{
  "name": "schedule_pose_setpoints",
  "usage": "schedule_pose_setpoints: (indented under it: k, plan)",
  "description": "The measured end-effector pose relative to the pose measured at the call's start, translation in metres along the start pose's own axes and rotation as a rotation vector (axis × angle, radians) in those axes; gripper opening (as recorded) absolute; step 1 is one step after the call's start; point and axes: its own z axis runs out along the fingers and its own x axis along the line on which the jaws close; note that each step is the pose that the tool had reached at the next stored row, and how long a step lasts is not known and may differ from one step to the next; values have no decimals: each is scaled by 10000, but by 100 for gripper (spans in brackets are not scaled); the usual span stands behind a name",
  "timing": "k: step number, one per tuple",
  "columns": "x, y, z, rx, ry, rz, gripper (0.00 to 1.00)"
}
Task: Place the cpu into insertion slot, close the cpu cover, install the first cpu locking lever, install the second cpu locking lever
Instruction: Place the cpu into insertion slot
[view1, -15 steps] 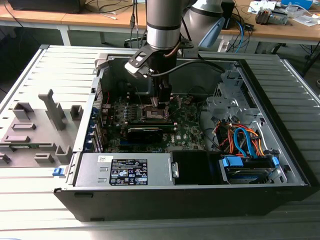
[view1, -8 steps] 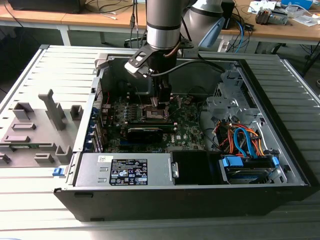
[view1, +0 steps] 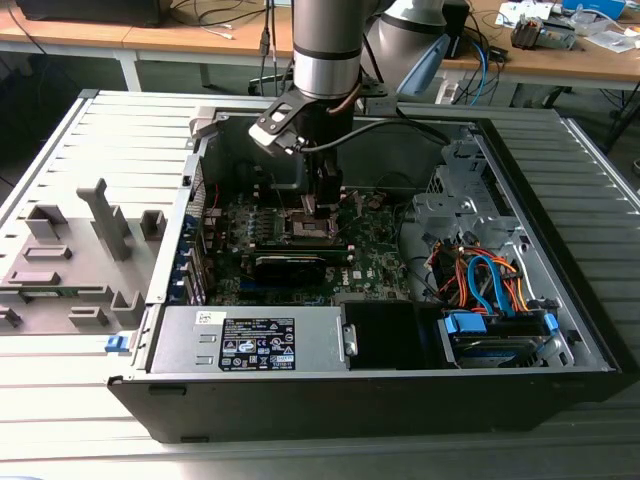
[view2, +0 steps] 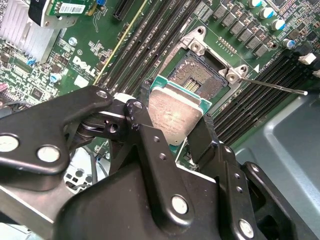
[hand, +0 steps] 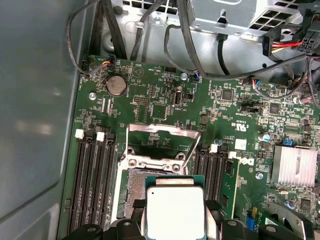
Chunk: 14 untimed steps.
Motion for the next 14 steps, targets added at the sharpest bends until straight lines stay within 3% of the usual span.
schedule_pose_setpoints:
  k: [8, 14]
  plan:
    - [0, 0, 0, 31, -79, 180, 55]
    - [0, 0, 0, 51, -91, 330, 55]
